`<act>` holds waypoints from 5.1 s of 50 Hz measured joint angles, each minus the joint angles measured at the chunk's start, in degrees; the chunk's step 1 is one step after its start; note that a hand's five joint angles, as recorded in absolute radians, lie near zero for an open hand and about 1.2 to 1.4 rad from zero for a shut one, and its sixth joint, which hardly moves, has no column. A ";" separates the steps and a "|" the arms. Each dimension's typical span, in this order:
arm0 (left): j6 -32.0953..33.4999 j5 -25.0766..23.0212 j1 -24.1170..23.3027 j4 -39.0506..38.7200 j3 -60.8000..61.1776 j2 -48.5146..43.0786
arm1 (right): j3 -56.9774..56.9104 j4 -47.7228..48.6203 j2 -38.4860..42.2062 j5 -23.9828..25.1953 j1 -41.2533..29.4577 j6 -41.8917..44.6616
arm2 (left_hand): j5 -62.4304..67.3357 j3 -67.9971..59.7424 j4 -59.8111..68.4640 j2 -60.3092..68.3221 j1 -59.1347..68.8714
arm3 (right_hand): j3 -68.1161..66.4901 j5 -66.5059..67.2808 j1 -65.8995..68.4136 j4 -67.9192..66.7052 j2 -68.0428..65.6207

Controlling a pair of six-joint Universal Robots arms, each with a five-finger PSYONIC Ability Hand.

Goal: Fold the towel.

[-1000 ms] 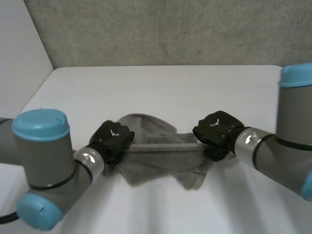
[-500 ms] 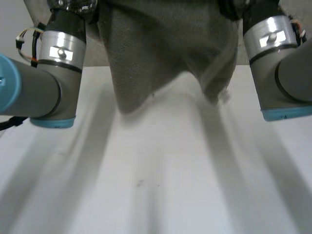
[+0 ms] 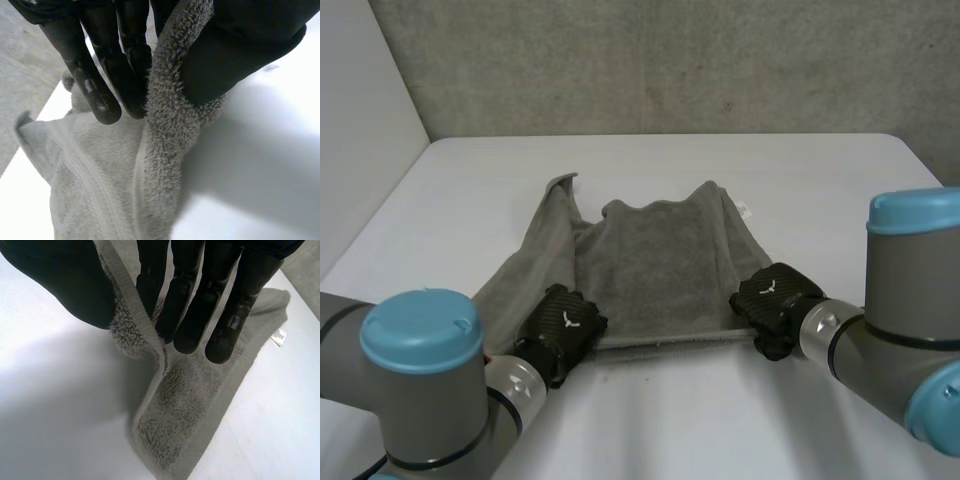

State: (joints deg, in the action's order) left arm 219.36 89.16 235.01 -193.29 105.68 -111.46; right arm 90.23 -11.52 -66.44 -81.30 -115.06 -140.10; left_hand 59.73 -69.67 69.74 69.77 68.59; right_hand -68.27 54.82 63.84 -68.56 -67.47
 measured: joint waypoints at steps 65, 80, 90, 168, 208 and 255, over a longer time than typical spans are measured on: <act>-4.14 -23.14 31.15 4.44 4.81 1.83 | 14.41 18.71 -7.12 0.70 10.08 -6.68 | -40.90 40.74 -40.87 -40.86 -39.53 | 0.00 0.28 0.25 0.00 0.00; -4.11 -23.07 31.14 0.53 4.12 -1.25 | 14.79 19.14 -7.10 0.70 10.05 -6.68 | -40.03 40.00 -40.03 -40.04 -38.91 | 0.00 0.29 0.21 0.00 0.00; -4.11 -23.12 30.77 -0.25 2.60 -2.86 | 14.90 19.45 -7.04 0.70 9.92 -6.59 | -30.98 30.70 -30.73 -30.78 -29.37 | 0.00 0.30 0.21 0.00 0.00; -21.29 -9.49 24.16 2.40 -37.58 -5.21 | -41.13 15.68 11.26 -6.06 6.27 0.25 | -1.17 0.11 -0.01 -0.13 -1.76 | 0.00 0.40 0.21 -0.12 0.03; -24.42 -9.03 31.42 -9.13 -6.00 1.18 | -5.33 13.46 8.85 10.70 8.98 -8.78 | -1.00 0.11 -0.01 -0.08 -1.55 | 11.63 -8.29 -8.68 11.79 11.08; -24.50 -9.97 31.81 -9.12 -3.69 3.58 | 10.66 22.54 0.95 11.19 22.46 -17.85 | -0.98 0.11 -0.01 -0.09 -1.55 | 41.36 -38.13 -36.23 41.81 39.91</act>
State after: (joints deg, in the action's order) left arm 194.86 79.19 266.82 -202.41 101.99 -107.87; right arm 100.88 11.02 -65.49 -70.11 -92.60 -157.95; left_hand 58.75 -69.57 69.73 69.68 67.04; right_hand -26.90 16.69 27.60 -26.75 -27.56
